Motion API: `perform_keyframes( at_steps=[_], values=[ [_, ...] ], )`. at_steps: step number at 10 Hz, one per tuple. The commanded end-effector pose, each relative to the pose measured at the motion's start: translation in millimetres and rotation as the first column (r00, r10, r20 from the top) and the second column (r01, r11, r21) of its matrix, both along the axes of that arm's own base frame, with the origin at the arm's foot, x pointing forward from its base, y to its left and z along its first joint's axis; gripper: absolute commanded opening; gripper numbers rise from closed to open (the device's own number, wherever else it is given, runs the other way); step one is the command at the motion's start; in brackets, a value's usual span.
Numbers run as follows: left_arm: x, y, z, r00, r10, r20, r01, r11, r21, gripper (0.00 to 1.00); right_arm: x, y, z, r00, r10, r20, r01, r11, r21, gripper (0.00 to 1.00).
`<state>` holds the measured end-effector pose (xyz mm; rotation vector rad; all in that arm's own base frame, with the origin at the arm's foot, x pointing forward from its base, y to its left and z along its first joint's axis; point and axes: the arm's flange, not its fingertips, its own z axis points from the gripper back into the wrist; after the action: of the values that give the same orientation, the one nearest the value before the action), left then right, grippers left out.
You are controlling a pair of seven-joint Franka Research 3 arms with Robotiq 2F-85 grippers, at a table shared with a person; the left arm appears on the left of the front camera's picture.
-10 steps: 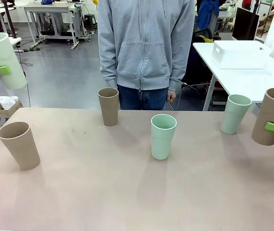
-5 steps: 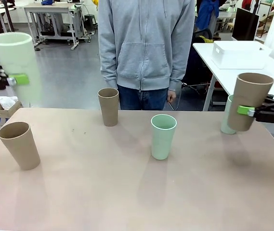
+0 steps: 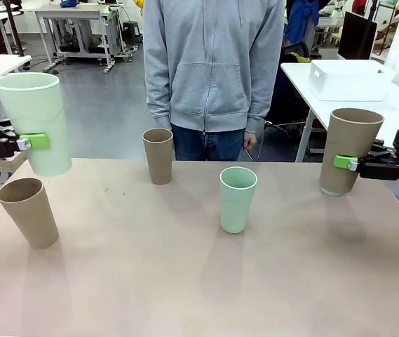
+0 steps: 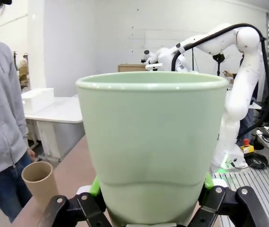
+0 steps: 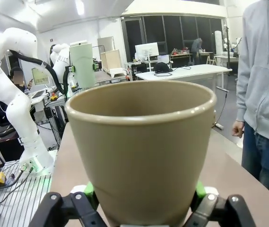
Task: Stack the cups and store them in the basket.
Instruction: Pick up two Reusable plastic cups , one in each hand.
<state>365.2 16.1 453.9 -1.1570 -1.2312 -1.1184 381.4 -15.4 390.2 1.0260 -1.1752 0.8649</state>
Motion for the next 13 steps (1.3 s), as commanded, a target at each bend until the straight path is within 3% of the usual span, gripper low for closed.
perform_keyframes(
  at_steps=[1, 2, 3, 4, 7, 9, 13],
  values=[
    [7.1, 2.6, 4.0, 1.000, 0.003, 0.023, -0.003, 1.000, 0.008, 0.85, -0.2, -2.6, 3.0, 1.000, -0.008, 0.015, 0.008, 1.000, -0.004, 0.84],
    [0.0, 0.0, 0.0, 1.000, 0.000, 0.000, 0.000, 1.000, 0.000, 0.85, 0.0, 0.0, 0.0, 1.000, 0.000, 0.000, 0.000, 1.000, 0.000, 0.84],
    [-6.2, -24.4, -15.5, 0.994, -0.110, -0.013, 0.109, 0.993, -0.038, 0.85, -11.6, 26.7, -3.7, 0.999, -0.008, 0.036, 0.008, 1.000, -0.022, 0.84],
    [-17.5, -54.1, -25.9, 0.989, -0.146, 0.004, 0.146, 0.988, -0.059, 0.85, -21.3, 60.7, -12.3, 0.998, 0.005, 0.061, -0.006, 1.000, 0.015, 0.84],
    [-37.0, -85.7, -56.7, 0.988, -0.153, 0.012, 0.154, 0.985, -0.084, 0.85, -44.0, 100.9, -44.6, 0.996, 0.061, 0.062, -0.065, 0.996, 0.053, 0.84],
    [-44.5, -96.3, -80.2, 0.984, -0.178, 0.027, 0.180, 0.978, -0.102, 0.85, -61.8, 112.2, -63.9, 0.993, 0.089, 0.081, -0.093, 0.994, 0.050, 0.84],
    [-52.4, -104.0, -105.5, 0.975, -0.213, 0.067, 0.217, 0.974, -0.063, 0.85, -83.9, 86.7, -62.4, 0.990, 0.108, 0.089, -0.112, 0.993, 0.038, 0.84]
  ],
)
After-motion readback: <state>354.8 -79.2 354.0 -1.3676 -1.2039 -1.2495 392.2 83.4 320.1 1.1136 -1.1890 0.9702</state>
